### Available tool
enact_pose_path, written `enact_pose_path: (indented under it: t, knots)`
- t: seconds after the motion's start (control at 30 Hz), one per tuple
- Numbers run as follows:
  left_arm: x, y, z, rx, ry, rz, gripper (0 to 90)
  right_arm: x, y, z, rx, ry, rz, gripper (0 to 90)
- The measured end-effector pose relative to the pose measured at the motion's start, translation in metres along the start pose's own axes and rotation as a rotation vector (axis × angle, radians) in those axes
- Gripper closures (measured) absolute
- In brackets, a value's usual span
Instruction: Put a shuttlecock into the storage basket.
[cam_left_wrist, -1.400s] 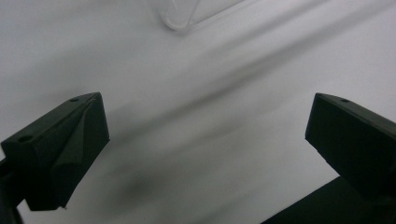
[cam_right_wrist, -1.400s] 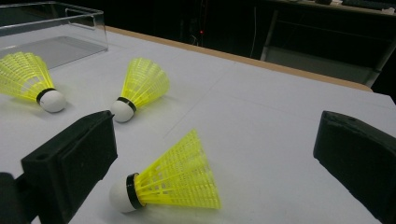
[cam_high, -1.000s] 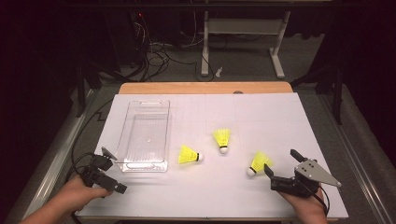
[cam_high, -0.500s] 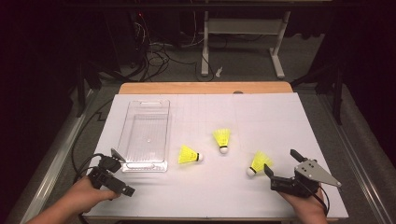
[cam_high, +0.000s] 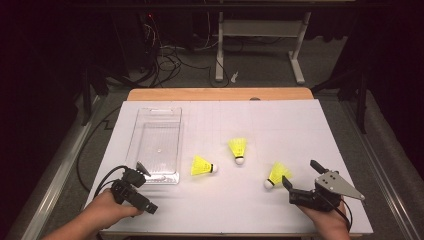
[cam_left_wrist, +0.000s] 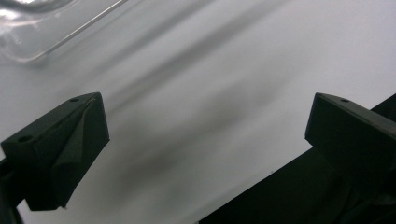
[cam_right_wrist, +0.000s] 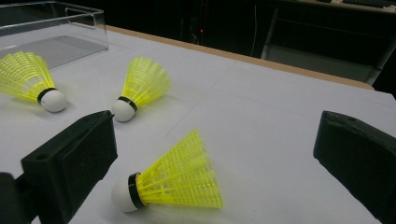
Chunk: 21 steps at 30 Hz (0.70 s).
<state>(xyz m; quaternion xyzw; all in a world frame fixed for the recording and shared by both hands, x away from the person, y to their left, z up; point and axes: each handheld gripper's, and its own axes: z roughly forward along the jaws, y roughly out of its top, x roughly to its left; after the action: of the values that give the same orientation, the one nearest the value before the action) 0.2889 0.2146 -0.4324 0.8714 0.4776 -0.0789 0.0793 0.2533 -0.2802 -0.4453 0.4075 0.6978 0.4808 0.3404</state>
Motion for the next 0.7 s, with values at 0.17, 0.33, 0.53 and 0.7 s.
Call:
enact_pose_path:
  t: [0.17, 0.33, 0.53, 0.7]
  knots:
    - [-0.01, 0.005, 0.002, 0.009, -0.01, 0.026, 0.7, 0.0, 0.0, 0.0, -0.001, 0.001, 0.001, 0.3]
    - [-0.021, 0.012, 0.005, 0.017, -0.02, 0.049, 0.7, 0.001, 0.001, 0.0, -0.002, 0.001, 0.002, 0.3]
    - [-0.033, 0.019, 0.007, 0.019, -0.03, 0.078, 0.7, 0.0, 0.001, 0.0, -0.002, 0.0, 0.004, 0.3]
    - [-0.041, 0.026, 0.009, 0.016, -0.035, 0.102, 0.7, 0.001, 0.001, 0.0, -0.002, 0.003, 0.0, 0.3]
